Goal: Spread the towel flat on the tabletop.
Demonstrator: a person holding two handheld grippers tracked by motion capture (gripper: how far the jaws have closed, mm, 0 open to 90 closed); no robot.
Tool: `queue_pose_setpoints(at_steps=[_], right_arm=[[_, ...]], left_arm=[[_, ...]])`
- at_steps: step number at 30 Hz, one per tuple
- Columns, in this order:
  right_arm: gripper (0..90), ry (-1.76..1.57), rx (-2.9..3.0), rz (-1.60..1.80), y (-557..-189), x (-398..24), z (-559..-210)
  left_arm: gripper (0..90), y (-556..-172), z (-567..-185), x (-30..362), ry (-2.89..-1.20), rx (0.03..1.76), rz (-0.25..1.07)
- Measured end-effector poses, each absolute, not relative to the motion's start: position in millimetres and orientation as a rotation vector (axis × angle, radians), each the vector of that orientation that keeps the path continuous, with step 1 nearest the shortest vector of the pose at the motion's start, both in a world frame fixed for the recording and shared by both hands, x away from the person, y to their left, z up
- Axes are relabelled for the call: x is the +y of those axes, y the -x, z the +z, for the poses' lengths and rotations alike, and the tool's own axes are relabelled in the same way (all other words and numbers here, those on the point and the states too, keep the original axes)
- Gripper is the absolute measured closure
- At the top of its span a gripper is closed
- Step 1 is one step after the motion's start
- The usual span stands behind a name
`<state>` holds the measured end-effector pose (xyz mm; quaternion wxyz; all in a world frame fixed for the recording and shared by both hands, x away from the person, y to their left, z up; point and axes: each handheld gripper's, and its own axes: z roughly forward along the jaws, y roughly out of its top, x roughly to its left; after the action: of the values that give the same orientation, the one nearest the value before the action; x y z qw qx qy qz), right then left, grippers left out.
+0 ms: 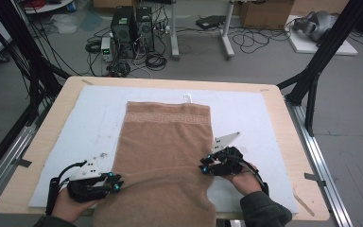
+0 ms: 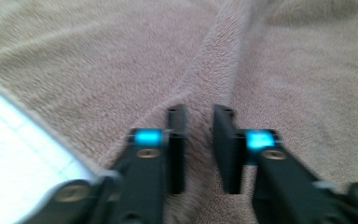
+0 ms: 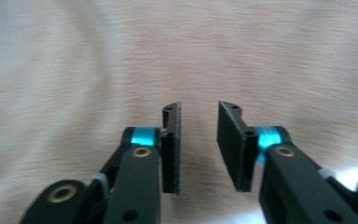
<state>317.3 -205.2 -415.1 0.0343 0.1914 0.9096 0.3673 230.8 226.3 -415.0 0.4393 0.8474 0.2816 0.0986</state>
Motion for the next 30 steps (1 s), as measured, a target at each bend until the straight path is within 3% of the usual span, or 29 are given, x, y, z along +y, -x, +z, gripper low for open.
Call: queue_pose_setpoints(at_steps=[8, 11, 12, 13, 15, 19, 24, 28, 30], right_arm=[[60.9, -0.748, 2.741, 1.036, -351.8, -209.8, -429.9], [73.2, -0.738, 2.743, 1.023, -356.3, -206.9, -433.6], [80.0, -0.712, 2.754, 1.028, -356.6, -205.6, -433.8], [84.6, -0.690, 2.758, 1.027, -356.9, -204.6, -433.6], [86.3, -0.698, 2.762, 1.005, -359.4, -202.8, -431.8], [86.6, -0.722, 2.697, 0.975, -371.4, -197.5, -421.6], [85.0, -0.775, 2.638, 0.956, -389.6, -193.3, -416.3], [72.6, -0.818, 2.616, 0.973, -390.1, -198.0, -415.4], [70.8, -0.789, 2.609, 1.030, -382.2, -201.5, -410.5]], left_arm=[[62.1, -288.3, -416.7, 224.4, -2.062, 0.820, 0.301], [60.9, -306.4, -429.1, 218.0, -2.111, 0.888, 0.325], [62.8, -311.5, -434.7, 215.0, -2.156, 0.912, 0.337], [70.1, -314.8, -439.6, 212.8, -2.180, 0.922, 0.335], [85.7, -316.5, -439.4, 211.9, -2.173, 0.909, 0.362], [89.3, -325.2, -437.2, 207.1, -2.177, 0.933, 0.444], [89.1, -347.1, -434.0, 209.7, -2.067, 1.022, 0.530], [78.3, -344.6, -429.4, 217.2, -2.045, 1.022, 0.503], [74.2, -335.2, -424.1, 220.3, -2.033, 0.980, 0.484]])
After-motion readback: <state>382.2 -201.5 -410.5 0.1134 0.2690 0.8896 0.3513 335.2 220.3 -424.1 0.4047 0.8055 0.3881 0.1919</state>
